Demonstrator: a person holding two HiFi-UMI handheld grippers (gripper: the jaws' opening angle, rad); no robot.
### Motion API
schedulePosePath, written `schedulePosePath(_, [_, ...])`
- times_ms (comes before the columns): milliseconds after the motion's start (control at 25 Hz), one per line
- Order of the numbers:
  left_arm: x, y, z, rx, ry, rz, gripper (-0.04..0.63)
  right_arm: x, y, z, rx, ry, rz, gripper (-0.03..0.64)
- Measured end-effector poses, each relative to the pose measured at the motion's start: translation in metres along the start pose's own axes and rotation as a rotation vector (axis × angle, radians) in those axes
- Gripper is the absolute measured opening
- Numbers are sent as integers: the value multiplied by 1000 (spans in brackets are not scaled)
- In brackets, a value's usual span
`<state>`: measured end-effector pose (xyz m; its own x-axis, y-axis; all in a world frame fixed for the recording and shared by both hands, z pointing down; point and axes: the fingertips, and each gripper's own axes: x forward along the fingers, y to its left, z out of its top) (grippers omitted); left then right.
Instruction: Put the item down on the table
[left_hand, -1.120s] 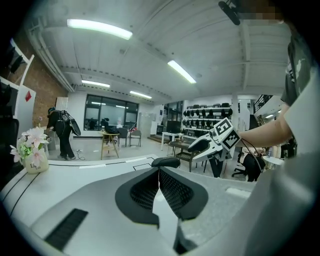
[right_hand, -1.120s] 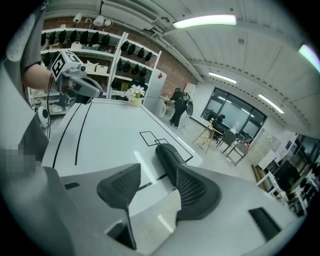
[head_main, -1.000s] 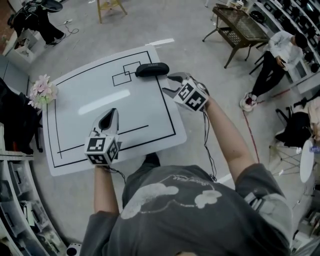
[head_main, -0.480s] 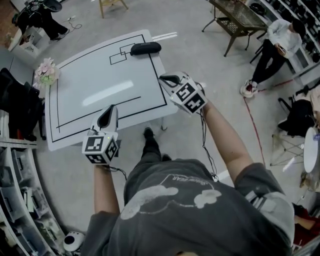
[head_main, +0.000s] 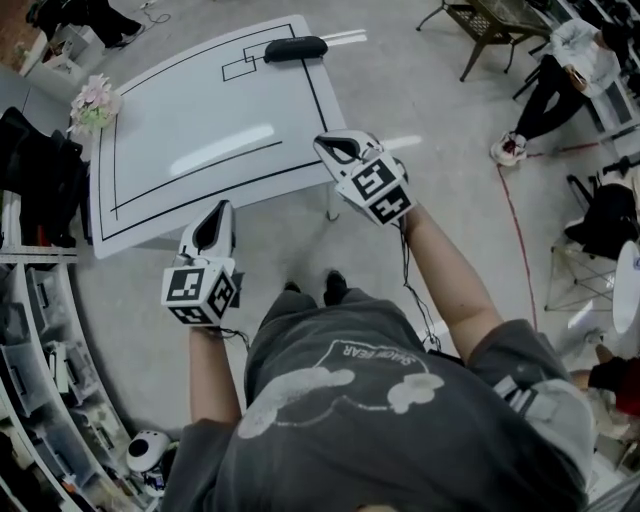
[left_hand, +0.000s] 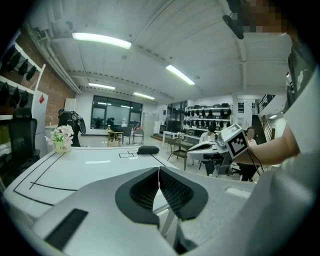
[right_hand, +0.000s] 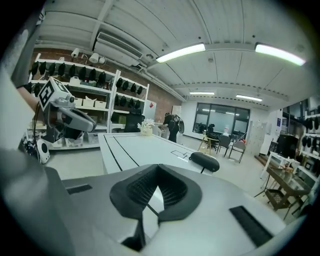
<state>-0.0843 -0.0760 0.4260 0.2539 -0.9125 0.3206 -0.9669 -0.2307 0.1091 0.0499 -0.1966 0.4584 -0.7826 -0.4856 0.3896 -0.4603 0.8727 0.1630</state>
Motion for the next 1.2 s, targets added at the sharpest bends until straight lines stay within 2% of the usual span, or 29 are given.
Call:
schedulePosePath(320, [-26, 0, -22, -29, 13, -54, 3, -15, 39, -10, 54, 26, -29, -2])
schedulePosePath(600, [-77, 25, -38, -48, 17, -73, 3, -22, 84, 11, 79, 26, -87, -2])
schedulePosePath(1200, [-167, 20, -42, -7, -62, -153, 3, -80, 167, 33, 73, 12, -198, -2])
